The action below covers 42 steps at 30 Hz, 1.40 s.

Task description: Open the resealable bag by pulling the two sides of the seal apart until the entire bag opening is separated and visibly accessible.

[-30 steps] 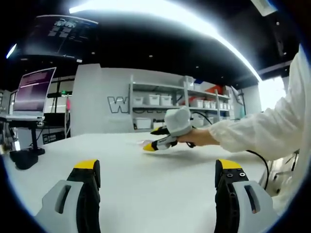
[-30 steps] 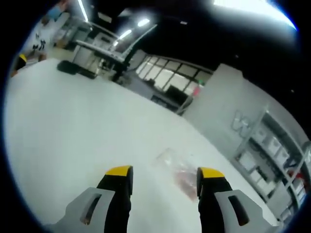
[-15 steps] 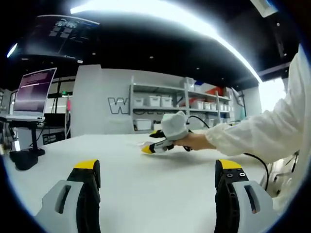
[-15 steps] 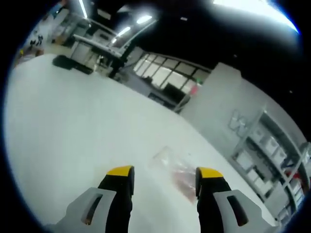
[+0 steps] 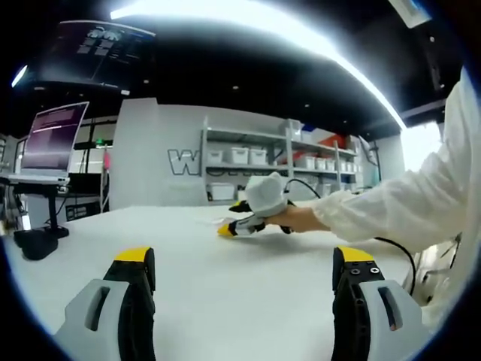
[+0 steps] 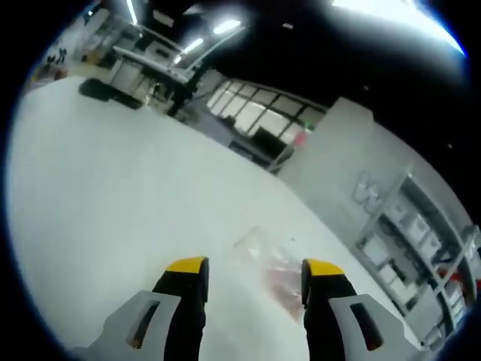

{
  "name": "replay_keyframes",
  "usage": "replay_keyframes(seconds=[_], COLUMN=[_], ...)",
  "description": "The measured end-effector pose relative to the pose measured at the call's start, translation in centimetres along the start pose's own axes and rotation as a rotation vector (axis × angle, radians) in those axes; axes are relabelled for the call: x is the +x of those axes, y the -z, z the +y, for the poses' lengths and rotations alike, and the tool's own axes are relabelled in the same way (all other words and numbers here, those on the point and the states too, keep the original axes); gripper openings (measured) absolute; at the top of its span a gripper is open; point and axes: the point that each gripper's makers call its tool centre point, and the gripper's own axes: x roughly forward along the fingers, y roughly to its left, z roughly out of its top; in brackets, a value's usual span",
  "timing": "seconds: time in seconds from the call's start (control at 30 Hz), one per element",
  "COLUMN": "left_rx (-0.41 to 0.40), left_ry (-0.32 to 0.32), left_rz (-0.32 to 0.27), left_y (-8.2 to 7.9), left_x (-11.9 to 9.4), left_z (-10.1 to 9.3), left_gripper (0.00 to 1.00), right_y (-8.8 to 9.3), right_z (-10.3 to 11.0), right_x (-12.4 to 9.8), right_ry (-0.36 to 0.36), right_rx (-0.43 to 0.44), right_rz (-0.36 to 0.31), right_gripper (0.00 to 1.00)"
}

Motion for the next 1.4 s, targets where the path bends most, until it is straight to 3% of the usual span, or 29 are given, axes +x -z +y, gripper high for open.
replay_keyframes(seconds=[0.4, 1.07, 1.4], left_rx=[-0.009, -0.025, -0.036], left_ry=[0.015, -0.003, -0.009], left_rz=[0.000, -0.003, -0.002], left_y=[0.3, 0.6, 0.9], left_x=[0.3, 0.2, 0.1], left_z=[-0.4, 0.5, 0.9], left_gripper=[0.96, 0.96, 0.96], right_y=[0.2, 0.0, 0.1], right_z=[-0.3, -0.6, -0.7], right_x=[0.5, 1.8, 2.5], right_ry=[0.012, 0.013, 0.027], right_rx=[0.008, -0.012, 0.006], right_rz=[-0.010, -0.004, -0.017], right_gripper=[0.43, 0.42, 0.36])
